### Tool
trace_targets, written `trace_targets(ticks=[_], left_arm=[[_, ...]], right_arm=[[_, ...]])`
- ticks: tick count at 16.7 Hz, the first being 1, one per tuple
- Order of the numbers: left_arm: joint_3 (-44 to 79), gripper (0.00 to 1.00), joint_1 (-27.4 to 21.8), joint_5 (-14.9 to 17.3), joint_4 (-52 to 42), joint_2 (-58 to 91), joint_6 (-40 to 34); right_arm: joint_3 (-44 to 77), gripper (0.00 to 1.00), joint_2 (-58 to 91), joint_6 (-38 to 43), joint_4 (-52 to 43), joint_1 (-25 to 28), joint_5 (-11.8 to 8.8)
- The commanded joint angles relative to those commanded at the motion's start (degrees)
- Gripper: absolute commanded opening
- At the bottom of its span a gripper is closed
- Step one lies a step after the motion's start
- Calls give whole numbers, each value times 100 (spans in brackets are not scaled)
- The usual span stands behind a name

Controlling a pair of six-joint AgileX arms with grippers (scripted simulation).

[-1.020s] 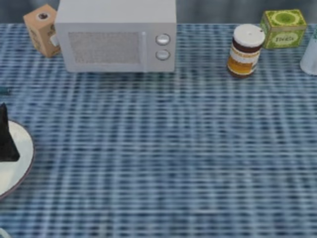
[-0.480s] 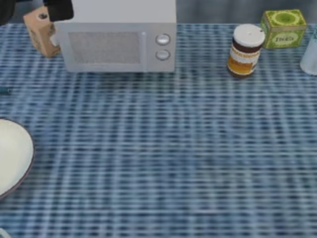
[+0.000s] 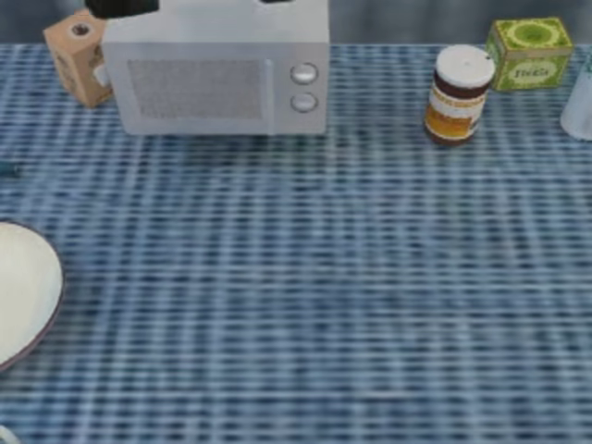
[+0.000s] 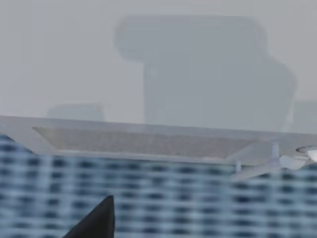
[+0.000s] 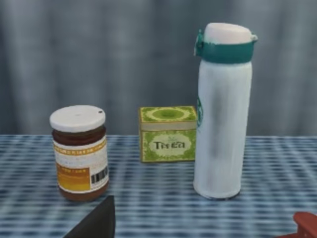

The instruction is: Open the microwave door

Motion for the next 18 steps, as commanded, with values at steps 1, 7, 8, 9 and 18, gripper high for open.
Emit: trace_targets(ticks=[1,7,8,9,18], left_arm=[[342,100,-91,-48,-200,367,-78],[1374,100,-366,-195,-825,1474,-310],[1374,100,-366,-195,-825,1474,-310],[1374,100,-366,-195,-825,1474,-310],[1008,100,-144,-87,190,2037,-98]], right_arm=[[0,100,0,0,0,0,0],[0,100,0,0,0,0,0],[0,100,0,0,0,0,0],[0,100,0,0,0,0,0],[0,100,0,0,0,0,0]])
